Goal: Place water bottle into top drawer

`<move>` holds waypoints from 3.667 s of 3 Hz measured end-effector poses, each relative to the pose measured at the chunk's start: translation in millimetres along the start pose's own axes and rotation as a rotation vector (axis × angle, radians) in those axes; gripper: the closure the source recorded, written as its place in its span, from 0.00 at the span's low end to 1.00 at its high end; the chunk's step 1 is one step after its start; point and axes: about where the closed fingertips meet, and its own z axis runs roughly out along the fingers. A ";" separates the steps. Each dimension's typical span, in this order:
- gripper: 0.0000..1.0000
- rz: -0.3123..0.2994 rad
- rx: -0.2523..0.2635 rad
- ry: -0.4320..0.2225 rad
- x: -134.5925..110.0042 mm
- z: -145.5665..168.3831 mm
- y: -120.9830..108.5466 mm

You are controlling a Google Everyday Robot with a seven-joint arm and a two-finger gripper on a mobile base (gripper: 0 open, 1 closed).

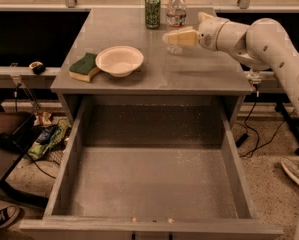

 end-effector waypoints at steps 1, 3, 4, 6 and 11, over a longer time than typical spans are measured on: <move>0.00 0.001 -0.014 -0.028 -11.8 29.6 4.6; 0.39 0.006 -0.023 -0.020 -15.5 57.1 5.5; 0.62 0.006 -0.023 -0.020 -15.4 57.2 5.6; 1.00 0.006 -0.023 -0.020 -15.4 57.2 5.6; 1.00 -0.418 -0.085 0.538 -46.0 4.5 -4.1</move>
Offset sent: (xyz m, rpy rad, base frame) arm 0.0626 0.0552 0.0082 0.0095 0.0159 0.0172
